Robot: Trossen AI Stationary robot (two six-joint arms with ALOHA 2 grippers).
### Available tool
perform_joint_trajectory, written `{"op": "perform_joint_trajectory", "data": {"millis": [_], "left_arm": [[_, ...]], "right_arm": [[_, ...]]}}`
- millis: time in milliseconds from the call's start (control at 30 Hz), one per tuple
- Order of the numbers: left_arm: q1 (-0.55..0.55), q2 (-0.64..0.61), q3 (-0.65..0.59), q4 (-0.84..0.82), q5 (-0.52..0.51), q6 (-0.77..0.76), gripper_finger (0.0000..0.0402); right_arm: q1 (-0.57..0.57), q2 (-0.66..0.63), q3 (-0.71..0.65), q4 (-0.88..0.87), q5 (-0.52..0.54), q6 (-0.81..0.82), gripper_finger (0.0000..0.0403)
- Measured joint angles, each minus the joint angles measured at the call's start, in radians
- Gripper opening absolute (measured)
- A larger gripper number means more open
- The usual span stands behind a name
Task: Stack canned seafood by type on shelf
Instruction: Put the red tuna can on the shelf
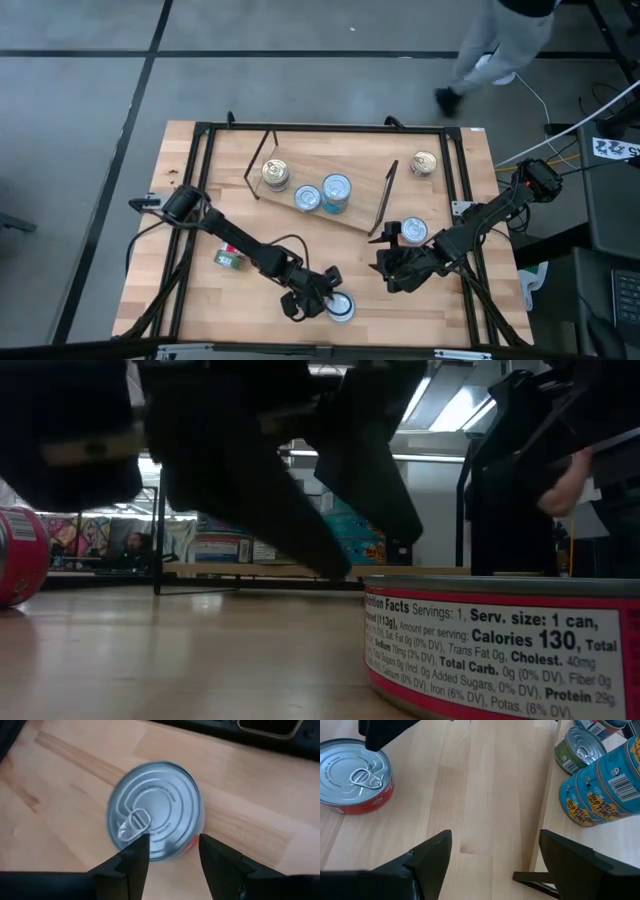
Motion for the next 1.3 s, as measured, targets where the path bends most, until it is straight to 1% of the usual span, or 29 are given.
{"op": "perform_joint_trajectory", "data": {"millis": [600, 867, 1100, 1233, 1300], "left_arm": [[0.004, 0.008, 0.000, -0.008, 0.002, 0.346, 0.0166], [0.004, 0.009, 0.000, -0.008, 0.001, 0.406, 0.0166], [0.005, 0.051, 0.003, 0.009, 0.004, 0.452, 0.0166], [0.006, 0.053, 0.003, 0.015, -0.001, 0.448, 0.0164], [0.007, 0.050, 0.003, 0.014, -0.021, 0.427, 0.0154]], "right_arm": [[0.000, 0.000, 0.000, 0.000, -0.006, 0.000, 0.0300], [0.000, 0.000, 0.000, 0.000, -0.005, 0.000, 0.0300], [0.000, 0.000, 0.000, 0.000, -0.005, 0.000, 0.0300], [0.000, 0.000, 0.000, 0.001, -0.005, 0.000, 0.0300], [0.000, 0.000, 0.000, 0.001, -0.005, 0.000, 0.0300]]}}
